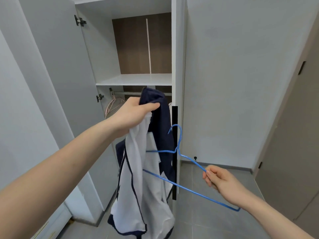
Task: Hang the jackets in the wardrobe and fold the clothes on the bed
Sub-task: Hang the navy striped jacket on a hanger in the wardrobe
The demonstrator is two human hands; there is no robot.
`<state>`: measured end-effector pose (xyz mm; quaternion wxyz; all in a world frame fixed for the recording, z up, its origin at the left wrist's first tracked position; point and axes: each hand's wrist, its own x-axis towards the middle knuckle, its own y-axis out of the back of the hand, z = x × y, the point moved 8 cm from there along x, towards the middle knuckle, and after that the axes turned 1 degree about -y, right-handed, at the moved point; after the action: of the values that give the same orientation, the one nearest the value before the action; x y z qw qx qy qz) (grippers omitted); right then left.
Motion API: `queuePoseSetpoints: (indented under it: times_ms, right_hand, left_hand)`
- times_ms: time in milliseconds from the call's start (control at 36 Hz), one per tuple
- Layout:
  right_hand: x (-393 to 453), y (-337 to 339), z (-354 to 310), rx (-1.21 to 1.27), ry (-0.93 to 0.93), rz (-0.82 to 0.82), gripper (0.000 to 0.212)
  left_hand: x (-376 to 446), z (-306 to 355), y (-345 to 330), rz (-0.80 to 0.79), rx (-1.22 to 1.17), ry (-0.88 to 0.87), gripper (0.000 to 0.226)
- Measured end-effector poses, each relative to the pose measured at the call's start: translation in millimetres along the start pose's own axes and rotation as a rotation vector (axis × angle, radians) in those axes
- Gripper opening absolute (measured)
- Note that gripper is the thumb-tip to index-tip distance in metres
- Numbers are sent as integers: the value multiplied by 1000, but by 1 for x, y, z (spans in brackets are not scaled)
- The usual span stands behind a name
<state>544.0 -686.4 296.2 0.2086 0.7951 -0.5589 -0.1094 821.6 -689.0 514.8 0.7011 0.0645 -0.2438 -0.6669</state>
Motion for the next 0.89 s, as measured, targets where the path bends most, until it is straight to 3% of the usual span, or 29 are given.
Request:
queuePoseSetpoints:
  times_ms: [167, 361, 444, 556, 639, 722, 778, 833, 889]
  right_hand:
    - [2, 8, -5, 263, -15, 303, 33]
    - [-3, 8, -27, 254, 114, 431, 52]
    - [-5, 3, -39, 304, 161, 471, 51]
    - [-5, -3, -44, 340, 186, 495, 47]
    - [-2, -5, -44, 377, 199, 494, 47]
    - [-1, -5, -42, 401, 209, 498, 53]
    - [0, -5, -44, 406, 216, 501, 54]
    - [0, -5, -46, 407, 216, 502, 51]
    - [1, -4, -49, 406, 219, 498, 49]
  left_hand:
    - [-24, 20, -7, -59, 159, -136, 21]
    - [-80, 9, -56, -534, 466, -328, 25]
    - [-93, -10, -61, -735, 668, -232, 38]
    - [-98, -13, -49, -874, 668, -97, 63]
    - [-89, 1, -39, -760, 634, -192, 65]
    - [-69, 42, -12, -274, 570, -529, 41]
    - [-62, 59, -2, -70, 674, -744, 40]
    - [-46, 47, -6, -81, 850, -771, 49]
    - [-23, 22, -11, -147, 1002, -655, 57]
